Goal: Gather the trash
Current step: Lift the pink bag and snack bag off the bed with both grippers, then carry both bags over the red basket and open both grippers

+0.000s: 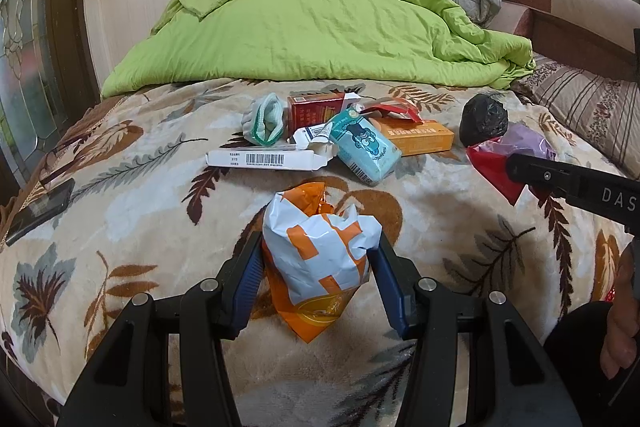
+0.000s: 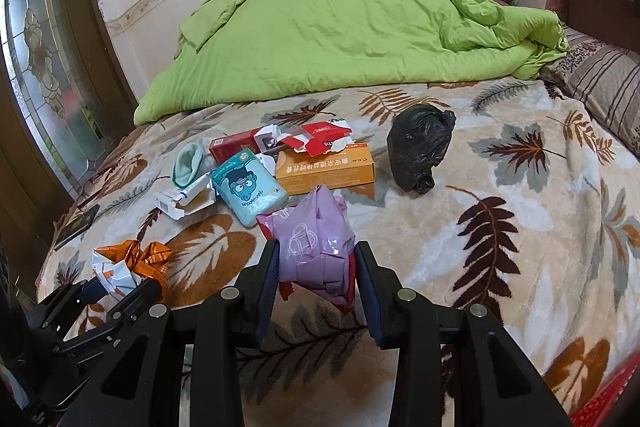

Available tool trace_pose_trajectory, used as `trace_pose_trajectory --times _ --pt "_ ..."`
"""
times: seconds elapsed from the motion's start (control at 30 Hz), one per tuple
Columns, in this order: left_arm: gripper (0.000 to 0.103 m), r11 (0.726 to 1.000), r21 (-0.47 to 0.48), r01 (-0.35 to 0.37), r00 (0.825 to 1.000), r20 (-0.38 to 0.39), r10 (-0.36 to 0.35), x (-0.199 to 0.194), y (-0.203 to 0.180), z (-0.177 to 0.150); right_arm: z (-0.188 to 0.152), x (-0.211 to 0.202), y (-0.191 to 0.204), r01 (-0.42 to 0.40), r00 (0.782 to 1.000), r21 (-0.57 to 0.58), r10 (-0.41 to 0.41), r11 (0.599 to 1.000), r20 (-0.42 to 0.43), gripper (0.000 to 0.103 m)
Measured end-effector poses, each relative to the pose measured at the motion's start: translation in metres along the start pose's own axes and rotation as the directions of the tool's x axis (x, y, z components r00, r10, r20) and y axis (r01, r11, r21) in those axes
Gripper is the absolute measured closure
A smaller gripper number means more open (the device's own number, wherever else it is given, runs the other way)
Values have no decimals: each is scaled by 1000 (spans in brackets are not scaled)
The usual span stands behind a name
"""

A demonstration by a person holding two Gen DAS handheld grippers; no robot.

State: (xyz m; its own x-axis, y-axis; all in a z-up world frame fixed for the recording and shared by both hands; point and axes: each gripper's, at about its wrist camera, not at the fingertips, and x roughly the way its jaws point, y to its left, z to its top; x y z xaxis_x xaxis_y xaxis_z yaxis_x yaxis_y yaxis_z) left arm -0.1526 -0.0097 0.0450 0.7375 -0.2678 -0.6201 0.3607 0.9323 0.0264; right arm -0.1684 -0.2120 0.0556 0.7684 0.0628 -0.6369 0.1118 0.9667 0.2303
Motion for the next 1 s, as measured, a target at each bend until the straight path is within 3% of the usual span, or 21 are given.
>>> trace_pose_trajectory --times 0.67,1.0 --pt "51 998 4 60 998 26 -60 -9 -7 -1 -19 -28 -1 -24 1000 23 24 999 -5 62" --pt "51 969 117 218 975 9 -220 -32 -52 15 -33 -70 -33 -33 999 109 34 994 -10 62"
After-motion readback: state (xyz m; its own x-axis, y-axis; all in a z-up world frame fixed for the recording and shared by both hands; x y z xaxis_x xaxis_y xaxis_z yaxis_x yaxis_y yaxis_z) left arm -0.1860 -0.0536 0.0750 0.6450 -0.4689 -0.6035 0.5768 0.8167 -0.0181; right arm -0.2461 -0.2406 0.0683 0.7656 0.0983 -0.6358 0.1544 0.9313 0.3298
